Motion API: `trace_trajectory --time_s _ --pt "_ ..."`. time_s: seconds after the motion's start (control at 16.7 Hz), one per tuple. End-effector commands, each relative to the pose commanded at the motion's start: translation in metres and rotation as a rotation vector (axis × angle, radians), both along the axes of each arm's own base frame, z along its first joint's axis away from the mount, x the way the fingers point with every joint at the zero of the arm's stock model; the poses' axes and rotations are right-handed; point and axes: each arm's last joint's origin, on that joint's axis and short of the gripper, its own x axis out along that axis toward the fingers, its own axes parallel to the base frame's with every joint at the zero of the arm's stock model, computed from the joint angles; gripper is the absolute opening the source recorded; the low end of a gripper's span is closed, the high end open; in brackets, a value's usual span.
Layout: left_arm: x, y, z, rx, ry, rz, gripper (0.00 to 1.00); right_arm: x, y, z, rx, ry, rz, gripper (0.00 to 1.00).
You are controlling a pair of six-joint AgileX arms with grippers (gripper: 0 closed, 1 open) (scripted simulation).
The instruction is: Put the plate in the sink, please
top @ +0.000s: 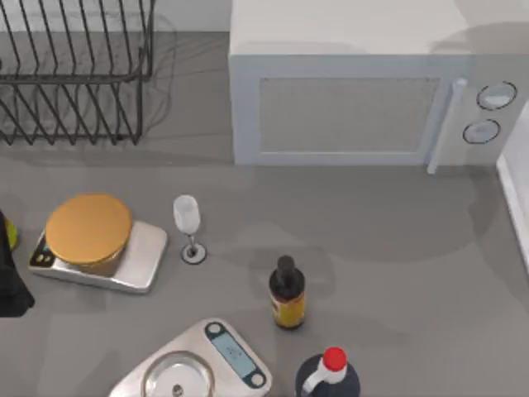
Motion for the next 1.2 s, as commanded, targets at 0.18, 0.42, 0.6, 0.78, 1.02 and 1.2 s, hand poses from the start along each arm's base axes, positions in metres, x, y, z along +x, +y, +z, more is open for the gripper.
trace_trajectory --time_s 0.18,0.42,0.6,0.78,1.02,1.2 --pt "0.000 0.000 0.000 0.000 0.000 0.000 1.00 0.050 -0.038 -0.048 -0.022 0.053 -0.004 0.00" --pt "0.000 0.000 0.000 0.000 0.000 0.000 1.00 0.093 -0.084 -0.129 -0.010 0.192 0.020 0.00" --pt "0.000 0.000 0.000 0.000 0.000 0.000 1.00 0.103 -0.098 -0.164 0.012 0.260 0.044 0.00" --pt "0.000 0.000 0.000 0.000 0.000 0.000 1.00 0.104 -0.099 -0.166 0.014 0.265 0.046 0.00" --pt "0.000 0.000 0.000 0.000 0.000 0.000 1.00 0.104 -0.099 -0.166 0.014 0.265 0.046 0.15" --pt "0.000 0.000 0.000 0.000 0.000 0.000 1.00 0.104 -0.099 -0.166 0.014 0.265 0.046 0.38"
